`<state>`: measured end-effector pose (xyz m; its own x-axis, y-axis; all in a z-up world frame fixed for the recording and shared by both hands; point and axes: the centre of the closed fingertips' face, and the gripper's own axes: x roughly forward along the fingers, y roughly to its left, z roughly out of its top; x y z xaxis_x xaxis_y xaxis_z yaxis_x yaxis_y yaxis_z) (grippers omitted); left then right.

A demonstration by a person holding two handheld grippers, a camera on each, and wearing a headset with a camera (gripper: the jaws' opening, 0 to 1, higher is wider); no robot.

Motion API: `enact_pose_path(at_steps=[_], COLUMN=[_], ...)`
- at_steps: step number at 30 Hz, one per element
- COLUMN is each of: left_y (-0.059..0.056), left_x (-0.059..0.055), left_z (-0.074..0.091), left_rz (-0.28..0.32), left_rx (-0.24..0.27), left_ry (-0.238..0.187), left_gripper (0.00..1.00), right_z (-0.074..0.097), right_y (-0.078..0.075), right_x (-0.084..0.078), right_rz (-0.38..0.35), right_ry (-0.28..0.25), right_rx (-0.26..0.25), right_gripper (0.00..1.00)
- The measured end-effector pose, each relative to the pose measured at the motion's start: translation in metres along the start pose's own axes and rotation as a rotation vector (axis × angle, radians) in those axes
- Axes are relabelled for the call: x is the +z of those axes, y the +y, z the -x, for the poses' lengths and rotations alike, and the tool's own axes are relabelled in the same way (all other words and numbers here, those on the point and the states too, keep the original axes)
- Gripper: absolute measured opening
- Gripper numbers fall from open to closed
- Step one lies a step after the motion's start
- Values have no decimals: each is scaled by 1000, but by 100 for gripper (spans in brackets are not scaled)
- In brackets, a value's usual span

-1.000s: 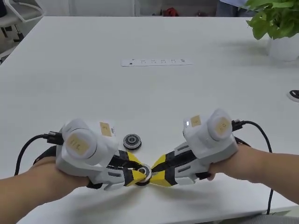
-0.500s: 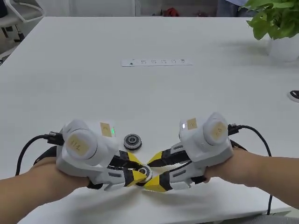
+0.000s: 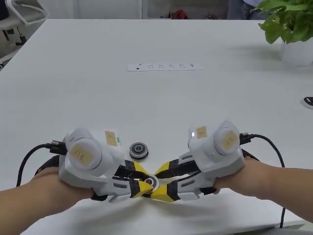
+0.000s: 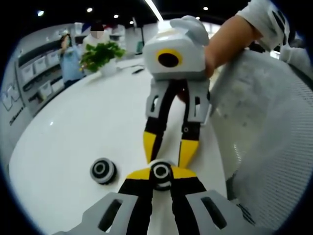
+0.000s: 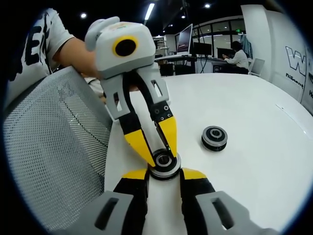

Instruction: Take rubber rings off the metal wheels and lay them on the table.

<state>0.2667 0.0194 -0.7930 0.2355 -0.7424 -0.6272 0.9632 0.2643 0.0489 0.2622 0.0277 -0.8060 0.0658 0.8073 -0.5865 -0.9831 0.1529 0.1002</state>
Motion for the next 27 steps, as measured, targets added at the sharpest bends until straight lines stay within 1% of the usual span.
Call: enact_pose_path(at_steps=[7, 16, 27], left_y=[0, 0, 0], left_x=[0, 0, 0], left_z=[0, 0, 1], left_rz=[3, 7, 8], left_rx=[3, 6, 7], left_ry=[1, 0, -2], left_gripper=[14, 13, 13], right_z=[4, 5, 6], right_y=[-1, -1, -3], right_x=[-4, -5, -8], right_rz=[-3, -12, -26], right_ry=[16, 24, 32], right_rx=[1, 3, 2], right_gripper=[17, 14, 6])
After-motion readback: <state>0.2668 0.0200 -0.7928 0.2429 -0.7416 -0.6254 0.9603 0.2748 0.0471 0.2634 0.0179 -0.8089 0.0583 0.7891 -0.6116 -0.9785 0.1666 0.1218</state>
